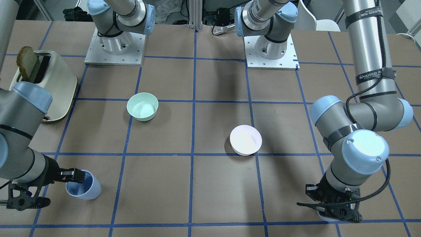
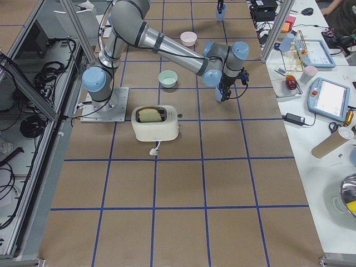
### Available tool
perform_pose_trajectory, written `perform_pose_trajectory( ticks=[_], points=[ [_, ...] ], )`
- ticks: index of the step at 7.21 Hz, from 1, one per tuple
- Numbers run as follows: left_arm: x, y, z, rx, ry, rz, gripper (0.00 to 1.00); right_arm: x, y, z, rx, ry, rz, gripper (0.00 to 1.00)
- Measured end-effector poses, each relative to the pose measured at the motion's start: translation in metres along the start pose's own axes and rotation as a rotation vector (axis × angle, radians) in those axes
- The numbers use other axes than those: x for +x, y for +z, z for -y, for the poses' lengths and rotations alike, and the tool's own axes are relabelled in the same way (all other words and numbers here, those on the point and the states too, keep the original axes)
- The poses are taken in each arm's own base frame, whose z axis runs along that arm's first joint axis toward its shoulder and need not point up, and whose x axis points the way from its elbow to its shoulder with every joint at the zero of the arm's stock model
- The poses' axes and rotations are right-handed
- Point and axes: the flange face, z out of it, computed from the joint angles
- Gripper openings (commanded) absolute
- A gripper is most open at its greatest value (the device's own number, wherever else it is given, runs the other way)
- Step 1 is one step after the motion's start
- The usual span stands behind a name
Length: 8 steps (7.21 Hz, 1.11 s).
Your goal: Stack blue cups with both arms
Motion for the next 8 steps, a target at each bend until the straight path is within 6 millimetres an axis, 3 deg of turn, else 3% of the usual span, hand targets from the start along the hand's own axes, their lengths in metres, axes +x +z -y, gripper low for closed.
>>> perform_pose_trajectory(
  ticks=[1,2,4,6,8],
  points=[
    [0.027,-0.016,0.005,0.018,-0.03,-0.001,0.0,-0.002,0.01,-0.002,-0.009,0.003,0.023,0.07],
    [0.061,-0.026,0.011,0.032,-0.093,-0.008,0.0,-0.003,0.014,-0.004,-0.012,0.002,0.038,0.0],
    [0.141,-0.035,0.021,0.049,-0.256,-0.041,0.0,-0.004,0.016,-0.005,-0.017,-0.003,0.046,0.0],
    [0.215,-0.063,0.034,0.096,-0.365,-0.106,0.0,-0.003,0.01,-0.006,-0.014,-0.003,0.04,0.0],
    [0.276,-0.092,0.05,0.139,-0.435,-0.187,0.0,-0.003,-0.016,-0.011,-0.006,-0.002,0.031,0.0]
  ],
)
